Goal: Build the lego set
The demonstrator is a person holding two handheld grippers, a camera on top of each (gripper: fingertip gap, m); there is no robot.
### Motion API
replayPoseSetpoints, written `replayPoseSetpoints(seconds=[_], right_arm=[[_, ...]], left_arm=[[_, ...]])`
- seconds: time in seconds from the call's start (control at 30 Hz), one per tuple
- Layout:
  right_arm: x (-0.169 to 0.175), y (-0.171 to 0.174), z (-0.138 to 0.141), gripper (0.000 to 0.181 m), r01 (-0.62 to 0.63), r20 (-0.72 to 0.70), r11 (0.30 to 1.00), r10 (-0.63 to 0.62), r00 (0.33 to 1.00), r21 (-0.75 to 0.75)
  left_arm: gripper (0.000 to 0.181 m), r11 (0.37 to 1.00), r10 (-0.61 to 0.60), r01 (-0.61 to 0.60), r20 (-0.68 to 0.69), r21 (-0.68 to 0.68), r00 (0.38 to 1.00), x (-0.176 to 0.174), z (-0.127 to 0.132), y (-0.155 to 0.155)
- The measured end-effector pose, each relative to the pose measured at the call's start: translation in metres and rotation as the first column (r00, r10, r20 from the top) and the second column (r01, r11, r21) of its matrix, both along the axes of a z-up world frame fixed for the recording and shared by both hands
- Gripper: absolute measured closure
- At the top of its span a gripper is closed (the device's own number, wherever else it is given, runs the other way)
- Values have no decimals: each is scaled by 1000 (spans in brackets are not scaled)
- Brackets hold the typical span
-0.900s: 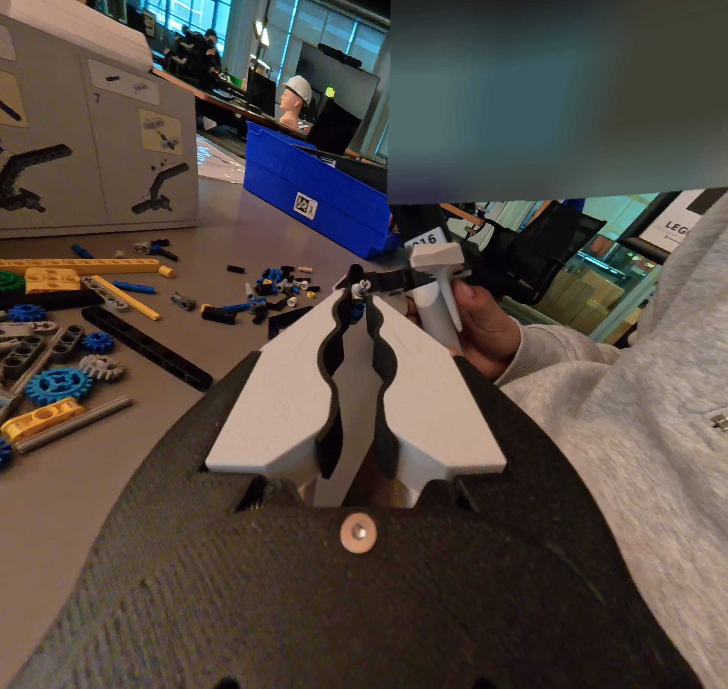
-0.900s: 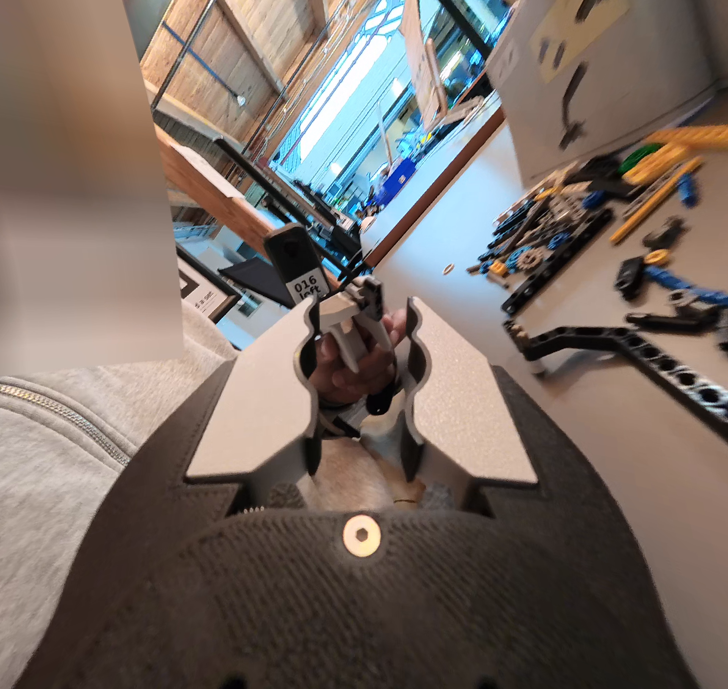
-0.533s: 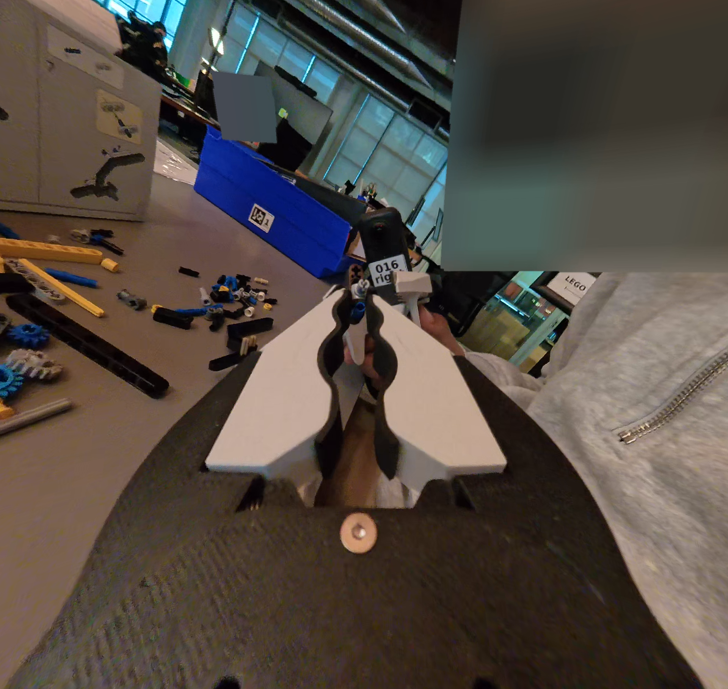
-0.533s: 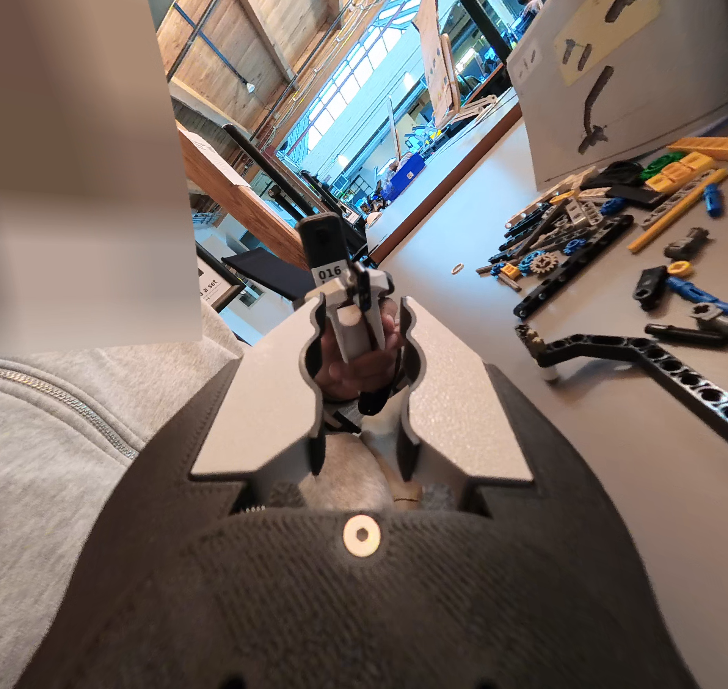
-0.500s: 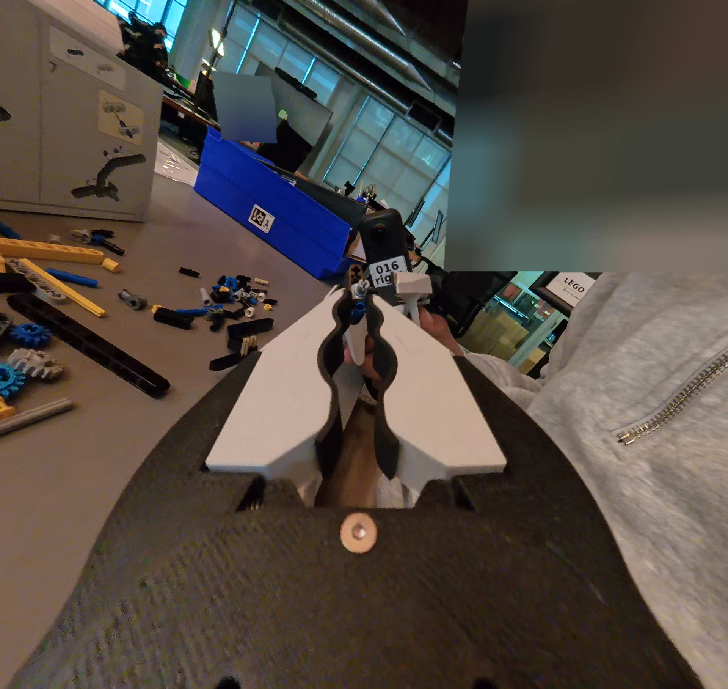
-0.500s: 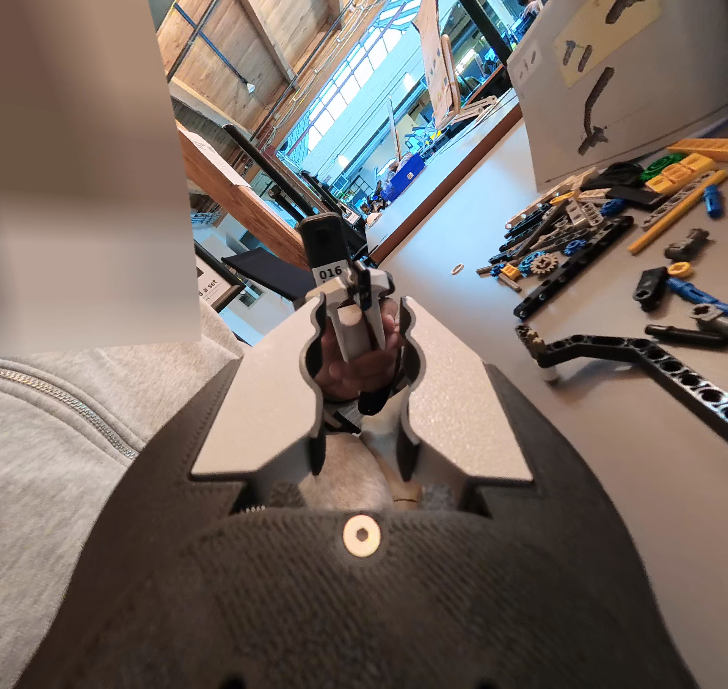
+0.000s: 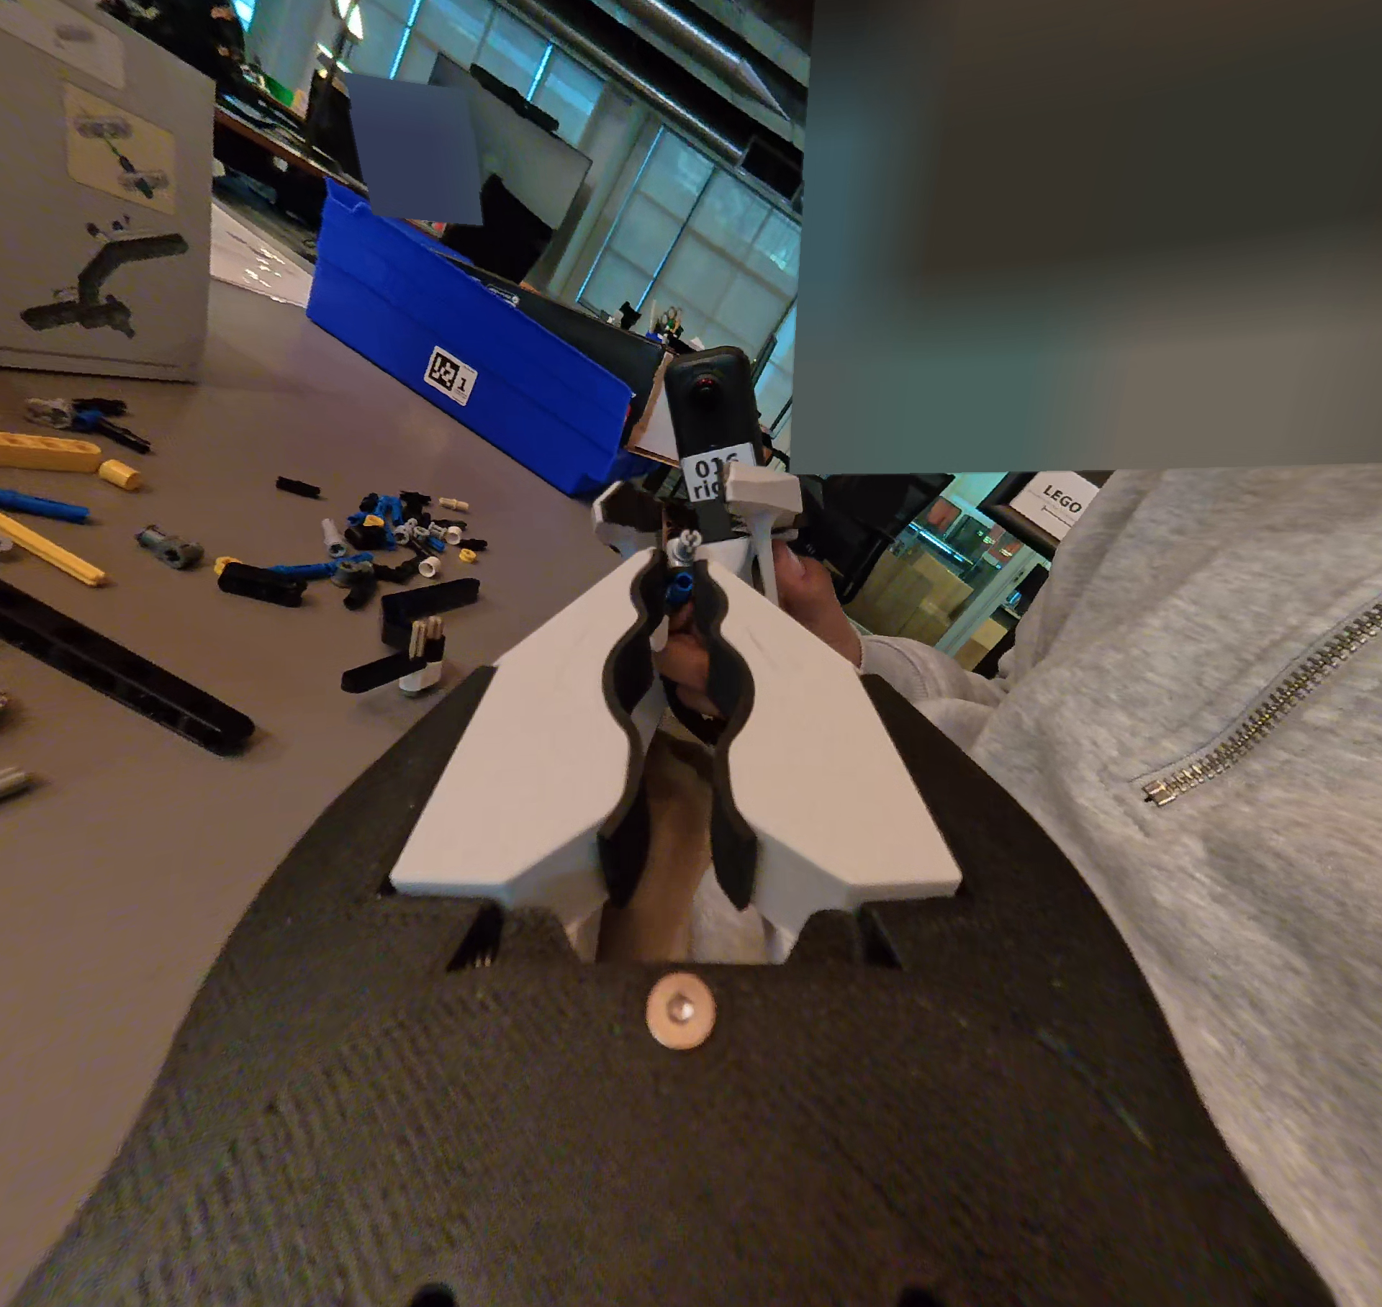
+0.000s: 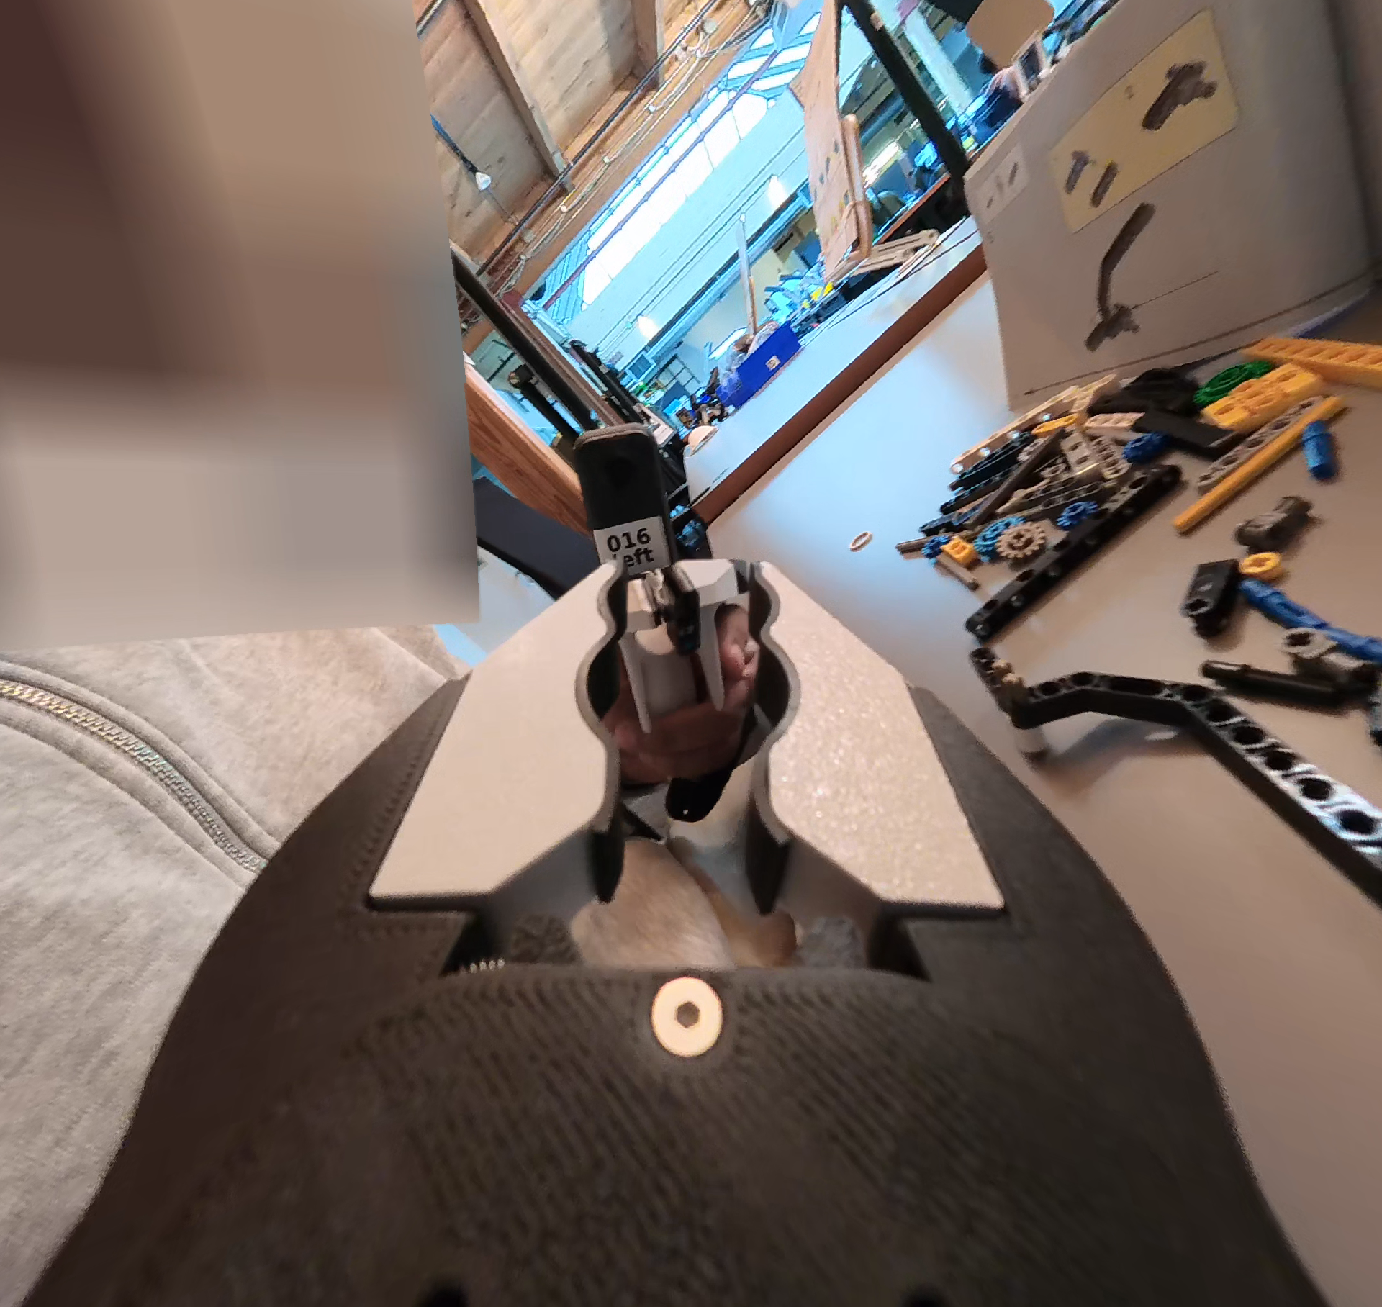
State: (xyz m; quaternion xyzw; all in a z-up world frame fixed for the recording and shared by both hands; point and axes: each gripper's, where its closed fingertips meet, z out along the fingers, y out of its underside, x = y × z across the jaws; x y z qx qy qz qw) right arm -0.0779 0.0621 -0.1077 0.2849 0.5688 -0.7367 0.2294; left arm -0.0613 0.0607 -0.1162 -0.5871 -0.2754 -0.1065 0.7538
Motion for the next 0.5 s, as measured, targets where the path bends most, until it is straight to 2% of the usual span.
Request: replayPoseSetpoints(seconds=[0.1, 0.23, 0.5], right_arm=[[-3, -1, -3, 156, 21, -31, 999, -20, 999, 28], [-3, 0, -4, 160, 88, -176, 989, -66, 982, 122], [-14, 10, -3, 148, 363, -483, 892, -201, 852, 269]], left_arm=[[176, 1000, 3, -3, 0, -3, 1000, 0, -1, 0], [176, 1000, 14, -14, -5, -8, 1000, -1, -2, 0], [176, 999, 41, -41, 6, -4, 999, -6, -3, -2]])
